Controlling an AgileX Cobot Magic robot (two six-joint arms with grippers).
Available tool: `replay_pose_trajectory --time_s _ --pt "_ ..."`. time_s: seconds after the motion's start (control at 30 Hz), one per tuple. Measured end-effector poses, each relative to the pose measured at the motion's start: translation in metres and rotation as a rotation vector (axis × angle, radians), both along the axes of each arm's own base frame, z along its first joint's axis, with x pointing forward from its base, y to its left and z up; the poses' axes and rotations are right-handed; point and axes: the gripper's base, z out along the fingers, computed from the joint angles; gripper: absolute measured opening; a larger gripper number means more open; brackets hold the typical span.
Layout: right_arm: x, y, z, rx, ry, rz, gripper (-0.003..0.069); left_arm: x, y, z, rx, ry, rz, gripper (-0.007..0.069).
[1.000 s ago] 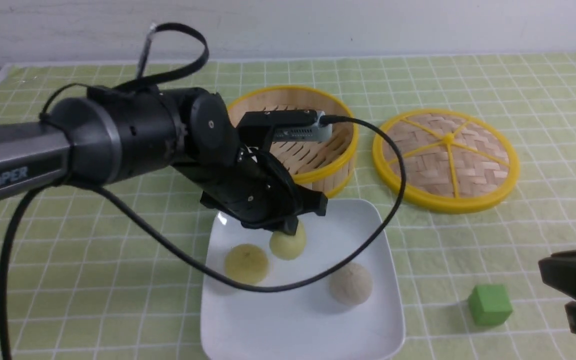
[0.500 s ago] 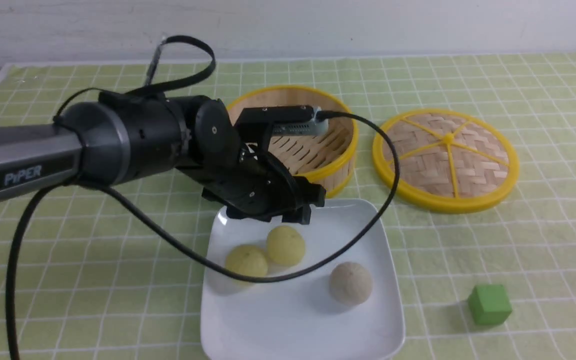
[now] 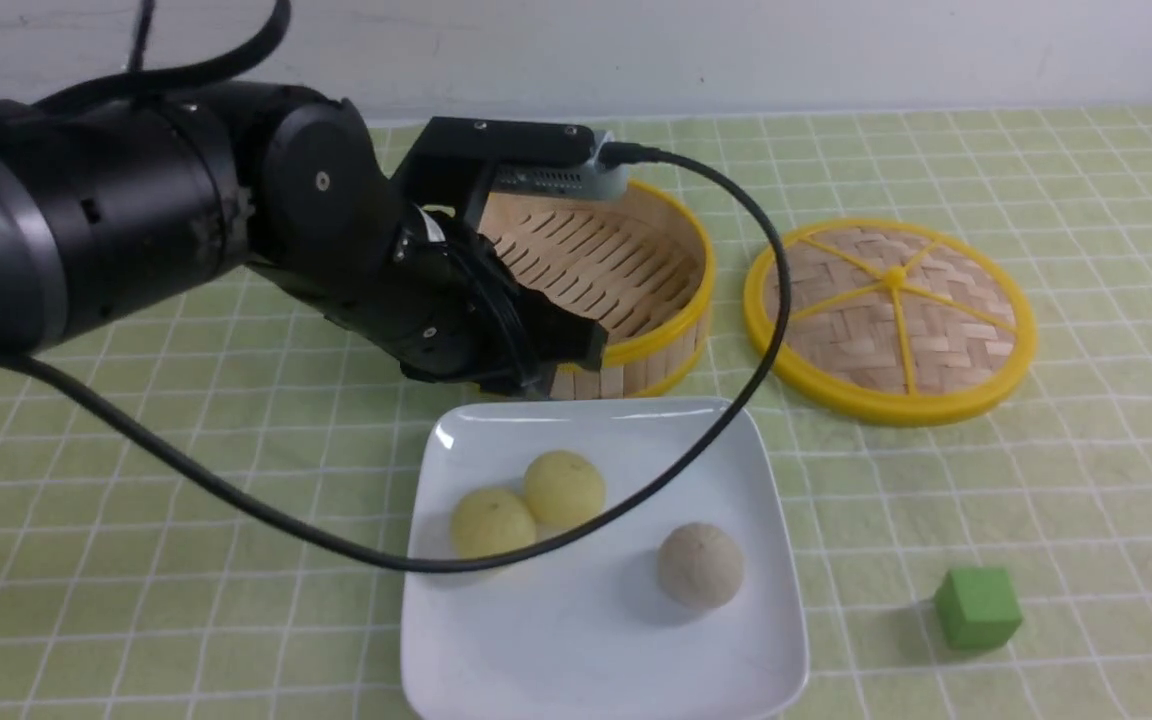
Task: Put the steamed buns into the plate on the green tablecloth.
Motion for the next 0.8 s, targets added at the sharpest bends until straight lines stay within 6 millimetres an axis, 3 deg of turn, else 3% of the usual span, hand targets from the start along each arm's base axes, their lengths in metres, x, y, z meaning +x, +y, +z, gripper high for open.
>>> replay_pose_trajectory --time_s 0.13,0.2,0.8 --pt "0.012 0.005 -0.026 0.050 -0.060 -0.011 -0.0012 -0.001 0.001 -0.002 0.013 0.013 -0.003 0.0020" --pt "0.013 0.005 -0.028 0.054 -0.063 -0.012 -0.0011 -0.001 0.001 -0.002 0.015 0.013 -0.003 0.0002" --pt "0.013 0.005 -0.029 0.058 -0.063 -0.012 0.0002 -0.001 0.001 -0.002 0.025 0.010 -0.007 0.0002"
